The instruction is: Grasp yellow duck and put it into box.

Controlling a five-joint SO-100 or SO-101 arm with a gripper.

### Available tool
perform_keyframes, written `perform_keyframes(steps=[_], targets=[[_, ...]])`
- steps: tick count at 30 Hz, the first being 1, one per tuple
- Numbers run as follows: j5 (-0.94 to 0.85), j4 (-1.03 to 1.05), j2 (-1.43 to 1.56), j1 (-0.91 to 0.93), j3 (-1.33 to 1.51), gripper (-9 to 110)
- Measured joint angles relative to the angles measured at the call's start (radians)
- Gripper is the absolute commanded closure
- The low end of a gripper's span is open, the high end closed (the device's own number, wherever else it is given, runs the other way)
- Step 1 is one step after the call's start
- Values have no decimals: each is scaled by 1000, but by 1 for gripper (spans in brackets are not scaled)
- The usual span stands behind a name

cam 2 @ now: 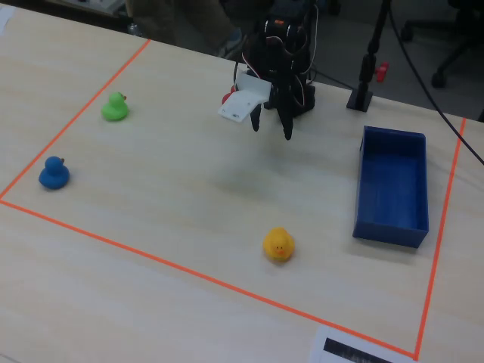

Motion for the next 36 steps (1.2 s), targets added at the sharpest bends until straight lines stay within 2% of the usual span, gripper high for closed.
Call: perform_keyframes(steps=[8,16,25,36], targets=[[103,2,-615,-114,-574,54],[95,-100,-1043,-172,-881,54],[-49,-103,-1307,-199,-1123,54],[-156,-261,-1485,-199,-1239,54]])
